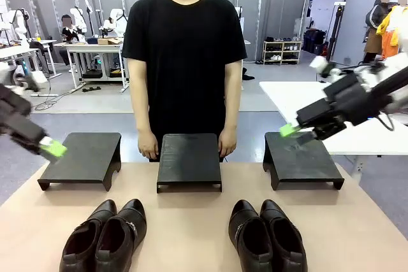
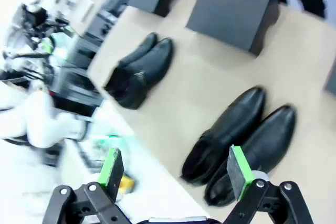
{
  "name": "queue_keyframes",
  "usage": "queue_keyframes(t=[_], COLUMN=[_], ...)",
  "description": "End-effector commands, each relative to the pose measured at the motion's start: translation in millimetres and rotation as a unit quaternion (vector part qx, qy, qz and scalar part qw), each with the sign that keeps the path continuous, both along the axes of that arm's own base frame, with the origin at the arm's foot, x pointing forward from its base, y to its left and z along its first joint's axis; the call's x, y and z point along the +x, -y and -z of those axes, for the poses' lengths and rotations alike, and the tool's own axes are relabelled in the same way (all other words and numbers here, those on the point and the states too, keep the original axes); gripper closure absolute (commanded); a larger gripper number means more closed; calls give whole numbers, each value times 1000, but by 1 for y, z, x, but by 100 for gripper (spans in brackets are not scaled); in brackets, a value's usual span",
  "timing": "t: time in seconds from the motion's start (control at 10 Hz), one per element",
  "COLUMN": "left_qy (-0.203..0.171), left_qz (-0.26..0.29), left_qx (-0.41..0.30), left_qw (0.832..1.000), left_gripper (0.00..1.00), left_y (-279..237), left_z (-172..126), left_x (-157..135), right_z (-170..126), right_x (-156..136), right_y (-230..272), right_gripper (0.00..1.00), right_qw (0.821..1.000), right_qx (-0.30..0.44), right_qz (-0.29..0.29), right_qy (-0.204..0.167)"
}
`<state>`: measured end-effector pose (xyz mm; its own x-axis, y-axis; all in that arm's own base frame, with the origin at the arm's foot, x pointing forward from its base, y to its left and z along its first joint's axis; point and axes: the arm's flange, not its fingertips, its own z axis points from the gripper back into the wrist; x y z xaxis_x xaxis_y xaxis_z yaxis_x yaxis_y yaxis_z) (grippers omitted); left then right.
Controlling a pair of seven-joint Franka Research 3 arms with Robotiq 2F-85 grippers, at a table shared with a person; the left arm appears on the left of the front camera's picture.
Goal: Place the shoes on the stand as instructed by the person.
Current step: Pick up one pair of Shoes and place it on the Shoes Stand indicated by the person.
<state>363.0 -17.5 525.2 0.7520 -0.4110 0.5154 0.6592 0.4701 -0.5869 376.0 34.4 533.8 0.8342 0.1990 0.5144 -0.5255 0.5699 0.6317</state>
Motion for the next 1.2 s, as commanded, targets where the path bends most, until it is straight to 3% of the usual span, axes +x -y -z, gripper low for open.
queue_keyframes(t=[0.0, 0.2, 0.6, 0.8, 1.1], left_qy=[-22, -60, -55, -40, -48], left_qz=[6, 0, -91, -116, -170], left_qx=[-101, -173, -261, -272, -273], left_qw=[995, 983, 959, 954, 946], left_gripper=[0, 0, 0, 0, 0], left_y=[-57, -113, -222, -259, -291], left_z=[3, 20, 60, 71, 76], left_x=[-3, -14, -60, -90, -116], right_z=[20, 44, 74, 78, 77], right_x=[0, -13, -67, -88, -107], right_y=[80, 144, 244, 265, 279], right_gripper=[0, 0, 0, 0, 0], right_qw=[994, 981, 960, 956, 956], right_qx=[101, 181, 244, 251, 235], right_qz=[17, 45, 129, 144, 167], right_qy=[-41, -44, -50, -42, -51])
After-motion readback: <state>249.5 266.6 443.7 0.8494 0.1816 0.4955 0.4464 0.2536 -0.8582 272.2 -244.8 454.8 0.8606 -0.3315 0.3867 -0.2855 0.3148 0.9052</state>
